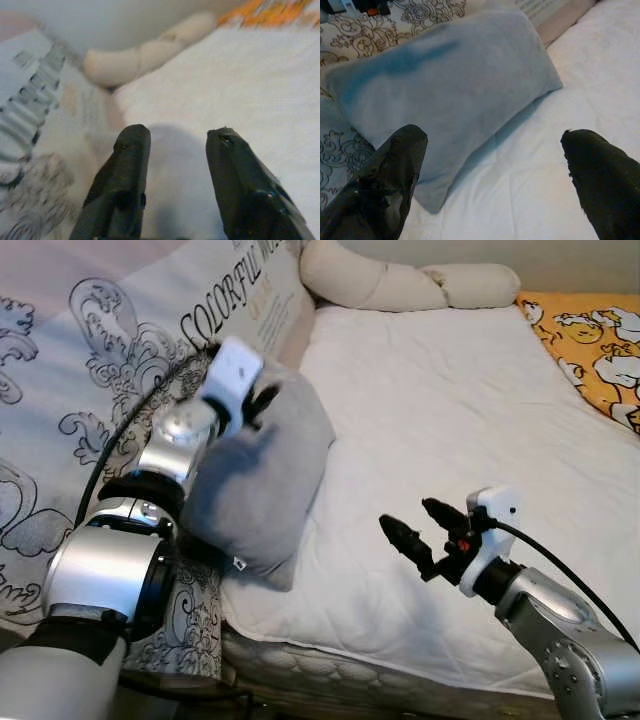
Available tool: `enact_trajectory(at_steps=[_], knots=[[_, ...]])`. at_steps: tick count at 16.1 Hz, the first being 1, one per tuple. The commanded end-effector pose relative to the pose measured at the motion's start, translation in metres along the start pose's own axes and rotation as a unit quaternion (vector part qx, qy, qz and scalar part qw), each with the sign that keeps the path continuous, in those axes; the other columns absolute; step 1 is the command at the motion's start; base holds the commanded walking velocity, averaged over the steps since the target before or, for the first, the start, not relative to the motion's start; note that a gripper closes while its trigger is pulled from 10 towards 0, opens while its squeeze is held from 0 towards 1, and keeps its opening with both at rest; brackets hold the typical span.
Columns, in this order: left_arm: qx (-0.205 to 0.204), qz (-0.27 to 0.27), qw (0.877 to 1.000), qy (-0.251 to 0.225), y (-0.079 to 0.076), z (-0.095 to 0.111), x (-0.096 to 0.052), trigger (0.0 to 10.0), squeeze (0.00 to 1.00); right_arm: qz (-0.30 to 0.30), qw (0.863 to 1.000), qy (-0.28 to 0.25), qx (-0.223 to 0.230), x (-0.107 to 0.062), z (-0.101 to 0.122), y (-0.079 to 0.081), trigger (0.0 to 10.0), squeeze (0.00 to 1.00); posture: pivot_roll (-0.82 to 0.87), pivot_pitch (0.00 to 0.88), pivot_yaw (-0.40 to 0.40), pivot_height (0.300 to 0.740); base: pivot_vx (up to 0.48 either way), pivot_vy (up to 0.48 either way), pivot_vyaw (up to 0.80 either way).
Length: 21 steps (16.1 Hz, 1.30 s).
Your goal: Clean up the room
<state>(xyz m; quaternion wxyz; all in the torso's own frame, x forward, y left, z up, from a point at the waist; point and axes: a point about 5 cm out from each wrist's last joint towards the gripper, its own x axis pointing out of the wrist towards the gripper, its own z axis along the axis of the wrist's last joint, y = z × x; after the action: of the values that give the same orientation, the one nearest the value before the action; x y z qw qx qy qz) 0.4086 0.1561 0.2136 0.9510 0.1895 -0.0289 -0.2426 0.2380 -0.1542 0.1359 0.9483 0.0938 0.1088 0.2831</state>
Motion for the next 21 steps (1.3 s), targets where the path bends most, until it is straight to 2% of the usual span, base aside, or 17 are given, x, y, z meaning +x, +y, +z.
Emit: enact_trajectory(at_steps=[1, 3, 5, 7, 8, 9, 10, 12, 14, 17, 21], knots=[[-0.027, -0.008, 0.999, -0.024, -0.001, 0.006, 0.000, 10.0, 1.00, -0.010, 1.000, -0.017, -0.002, 0.001, 0.005, -0.002, 10.0, 1.00, -0.15, 0.000, 0.043, 0.740, 0.000, 0.000, 0.00], [-0.125, -0.015, 0.989, -0.072, -0.034, 0.006, -0.021, 10.0, 1.00, -0.042, 0.997, -0.055, 0.018, 0.001, 0.011, -0.002, 10.0, 1.00, -0.12, 0.000, 0.021, 0.740, 0.000, 0.000, 0.00], [-0.146, -0.007, 0.987, -0.068, -0.063, -0.002, -0.048, 10.0, 1.00, -0.068, 0.994, -0.074, 0.037, -0.002, 0.011, -0.002, 10.0, 1.00, -0.10, 0.000, -0.011, 0.740, 0.000, 0.000, 0.00], [-0.148, -0.003, 0.987, -0.067, -0.082, -0.002, -0.074, 10.0, 1.00, -0.104, 0.990, -0.085, 0.042, -0.003, 0.010, -0.005, 10.0, 1.00, -0.08, 0.000, -0.026, 0.740, 0.000, 0.000, 0.00], [-0.148, 0.011, 0.988, -0.049, -0.089, -0.004, -0.089, 10.0, 1.00, -0.115, 0.988, -0.089, 0.047, -0.003, 0.010, -0.006, 10.0, 1.00, -0.07, 0.000, -0.028, 0.740, 0.000, 0.000, 0.00], [-0.151, 0.026, 0.988, -0.022, -0.094, -0.008, -0.101, 10.0, 1.00, -0.116, 0.988, -0.092, 0.051, -0.002, 0.010, -0.006, 10.0, 1.00, -0.06, 0.000, -0.031, 0.740, 0.000, 0.000, 0.00], [-0.144, 0.048, 0.988, -0.001, -0.093, -0.014, -0.108, 10.0, 1.00, -0.121, 0.987, -0.092, 0.042, -0.001, 0.010, -0.006, 10.0, 1.00, -0.06, 0.000, -0.034, 0.740, 0.000, 0.000, 0.00], [-0.158, 0.086, 0.983, 0.028, -0.091, -0.024, -0.123, 10.0, 1.00, -0.135, 0.985, -0.095, 0.038, 0.000, 0.009, -0.007, 10.0, 1.00, -0.04, 0.000, -0.051, 0.740, 0.000, 0.000, 0.00], [-0.170, 0.141, 0.973, 0.060, -0.085, -0.033, -0.143, 10.0, 1.00, -0.153, 0.985, -0.076, 0.028, -0.001, 0.005, -0.008, 10.0, 1.00, -0.03, 0.000, -0.062, 0.740, 0.000, -0.326, 0.00], [-0.158, 0.146, 0.974, 0.077, -0.088, -0.037, -0.149, 10.0, 1.00, -0.137, 0.989, -0.058, 0.020, 0.006, 0.000, -0.002, 10.0, 1.00, -0.03, 0.000, -0.075, 0.740, 0.000, -0.406, 0.00], [-0.156, 0.144, 0.972, 0.096, -0.092, -0.040, -0.147, 10.0, 1.00, -0.141, 0.989, -0.048, 0.027, 0.010, -0.004, 0.002, 10.0, 1.00, -0.03, 0.000, -0.088, 0.740, 0.000, -0.409, 0.00]])
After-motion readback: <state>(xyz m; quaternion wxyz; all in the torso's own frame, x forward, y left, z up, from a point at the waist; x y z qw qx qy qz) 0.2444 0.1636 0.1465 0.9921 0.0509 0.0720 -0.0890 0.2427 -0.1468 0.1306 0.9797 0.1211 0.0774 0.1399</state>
